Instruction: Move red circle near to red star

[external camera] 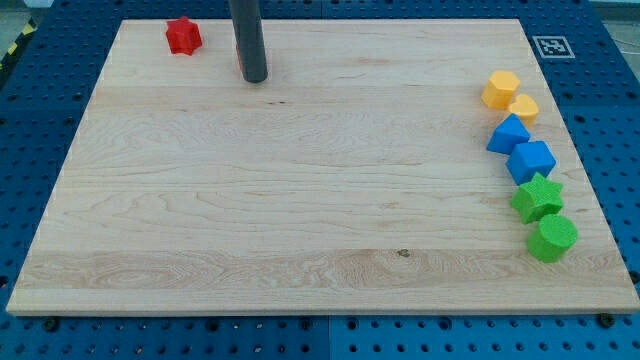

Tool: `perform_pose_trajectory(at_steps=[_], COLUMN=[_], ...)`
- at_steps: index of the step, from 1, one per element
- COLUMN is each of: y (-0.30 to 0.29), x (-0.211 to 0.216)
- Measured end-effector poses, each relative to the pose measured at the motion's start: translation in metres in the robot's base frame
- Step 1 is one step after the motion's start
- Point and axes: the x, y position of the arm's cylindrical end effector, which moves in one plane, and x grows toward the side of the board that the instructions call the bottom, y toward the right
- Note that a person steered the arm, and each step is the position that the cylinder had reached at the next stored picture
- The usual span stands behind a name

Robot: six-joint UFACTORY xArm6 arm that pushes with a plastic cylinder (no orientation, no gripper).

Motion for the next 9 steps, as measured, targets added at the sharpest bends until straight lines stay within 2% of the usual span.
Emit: perform_pose_trajectory(at_steps=[3,5,7,9], y=[0.024,-0.015,-0.003,-0.03], x=[-0.011,-0.026,-0.045,-0.076])
